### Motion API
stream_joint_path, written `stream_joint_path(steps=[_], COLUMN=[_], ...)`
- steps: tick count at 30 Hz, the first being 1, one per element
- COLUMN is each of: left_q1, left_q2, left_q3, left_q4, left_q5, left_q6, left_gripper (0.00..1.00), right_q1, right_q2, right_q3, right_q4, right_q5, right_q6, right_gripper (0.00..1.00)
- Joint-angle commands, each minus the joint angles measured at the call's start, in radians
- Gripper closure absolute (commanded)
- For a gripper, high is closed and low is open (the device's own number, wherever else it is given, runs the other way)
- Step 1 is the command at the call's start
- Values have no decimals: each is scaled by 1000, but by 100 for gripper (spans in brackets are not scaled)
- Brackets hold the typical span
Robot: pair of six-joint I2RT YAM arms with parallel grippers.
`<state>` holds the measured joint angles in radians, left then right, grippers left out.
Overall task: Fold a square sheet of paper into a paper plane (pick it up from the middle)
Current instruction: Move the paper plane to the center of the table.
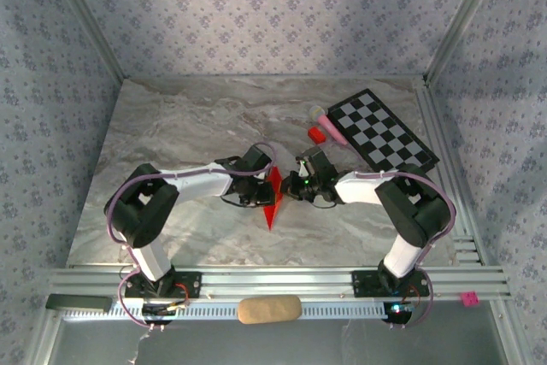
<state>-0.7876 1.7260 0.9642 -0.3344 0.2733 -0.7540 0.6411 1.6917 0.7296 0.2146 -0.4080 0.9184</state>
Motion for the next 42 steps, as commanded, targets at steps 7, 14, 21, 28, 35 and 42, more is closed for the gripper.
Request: stream_joint_path(steps=[7, 14, 21, 28, 35, 42], left_q1=[-10, -12, -12, -12, -1, 63], left_q2=[40, 26, 26, 15, -7, 18], left_q3=[28, 19, 16, 23, 94, 139], left_q4=[-12, 22, 27, -4, -199, -286], left_q5=[10, 24, 25, -20, -212, -257], left_q6=[-12, -13, -13, -11, 23, 70], left_gripper=[83, 87, 88, 94, 100, 100], right_q1=[-7, -8, -8, -9, -31, -75], right_q2=[9, 14, 13, -2, -125, -206], right_q3=[-18, -17, -20, -20, -25, -64], right_q4=[3, 2, 3, -2, -106, -155], right_q5=[-5, -6, -3, -1, 72, 117], right_q6=[14, 13, 13, 4, -52, -66], right_gripper=[92, 92, 92, 86, 65, 58])
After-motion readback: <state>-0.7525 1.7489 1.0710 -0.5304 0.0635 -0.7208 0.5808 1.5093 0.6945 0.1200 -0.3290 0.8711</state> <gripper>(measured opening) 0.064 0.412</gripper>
